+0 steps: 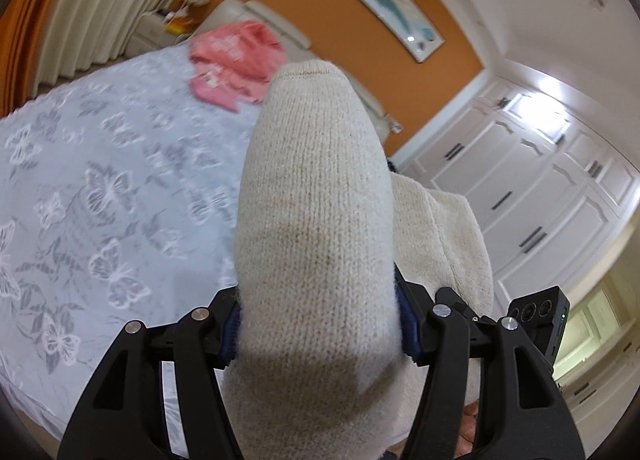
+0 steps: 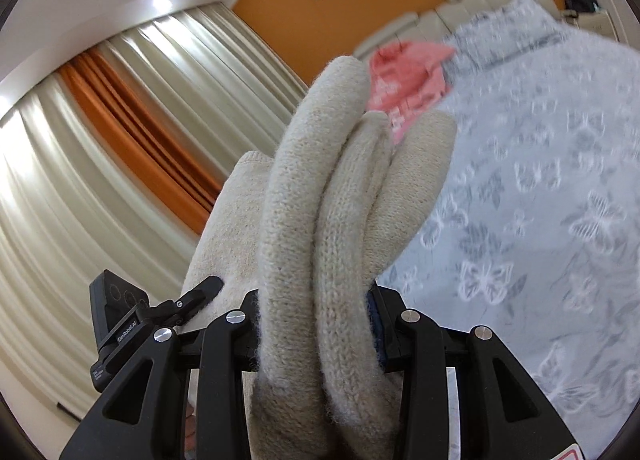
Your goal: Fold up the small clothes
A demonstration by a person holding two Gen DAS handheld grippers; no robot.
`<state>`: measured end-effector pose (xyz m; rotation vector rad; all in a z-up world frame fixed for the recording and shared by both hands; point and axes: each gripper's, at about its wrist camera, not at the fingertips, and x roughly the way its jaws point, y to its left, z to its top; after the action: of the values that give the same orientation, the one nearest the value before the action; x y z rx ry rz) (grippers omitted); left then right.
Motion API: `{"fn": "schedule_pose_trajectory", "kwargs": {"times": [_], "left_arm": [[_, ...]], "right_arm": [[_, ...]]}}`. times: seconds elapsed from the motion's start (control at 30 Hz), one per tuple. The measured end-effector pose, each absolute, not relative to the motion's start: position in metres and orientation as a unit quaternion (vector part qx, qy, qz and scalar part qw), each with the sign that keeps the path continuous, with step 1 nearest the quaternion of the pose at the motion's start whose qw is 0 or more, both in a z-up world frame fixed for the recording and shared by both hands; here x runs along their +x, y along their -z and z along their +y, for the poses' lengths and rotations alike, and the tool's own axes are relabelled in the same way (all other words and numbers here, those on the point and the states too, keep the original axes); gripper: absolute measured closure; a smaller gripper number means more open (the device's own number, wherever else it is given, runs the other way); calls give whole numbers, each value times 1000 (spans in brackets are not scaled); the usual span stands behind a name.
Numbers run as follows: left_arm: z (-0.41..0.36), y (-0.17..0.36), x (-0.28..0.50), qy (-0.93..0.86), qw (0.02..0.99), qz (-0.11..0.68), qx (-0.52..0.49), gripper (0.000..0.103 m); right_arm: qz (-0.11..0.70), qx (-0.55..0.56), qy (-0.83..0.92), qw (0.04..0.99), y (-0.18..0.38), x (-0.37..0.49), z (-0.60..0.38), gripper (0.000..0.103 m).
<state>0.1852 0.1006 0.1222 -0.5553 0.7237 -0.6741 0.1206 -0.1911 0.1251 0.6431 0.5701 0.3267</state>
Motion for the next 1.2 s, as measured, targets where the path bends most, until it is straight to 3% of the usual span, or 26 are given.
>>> {"fn": "schedule_pose_trajectory", "kwargs": {"times": [0.47, 0.73, 0.83, 0.93, 1.13, 1.2], "left_arm": [[110, 36, 259, 259, 813, 438, -282, 45], [115, 67, 251, 253, 805, 458, -282, 45], [115, 102, 255, 223, 799, 486, -276, 40], [125, 138, 252, 157, 803, 503, -280, 26], [137, 81, 222, 153, 854, 434, -242, 26], [134, 59, 214, 170, 861, 418, -236, 26]], "right_arm": [[394, 317, -107, 856, 20, 199, -175, 68], [421, 334, -97, 838, 63, 194, -173, 67], [462, 313, -71, 827, 99, 203, -170, 58], [510, 281, -34, 813, 134, 207, -174, 50], [419, 261, 10, 869, 62, 153, -190, 46], [412, 244, -18, 878, 49, 147, -181, 61]]}}
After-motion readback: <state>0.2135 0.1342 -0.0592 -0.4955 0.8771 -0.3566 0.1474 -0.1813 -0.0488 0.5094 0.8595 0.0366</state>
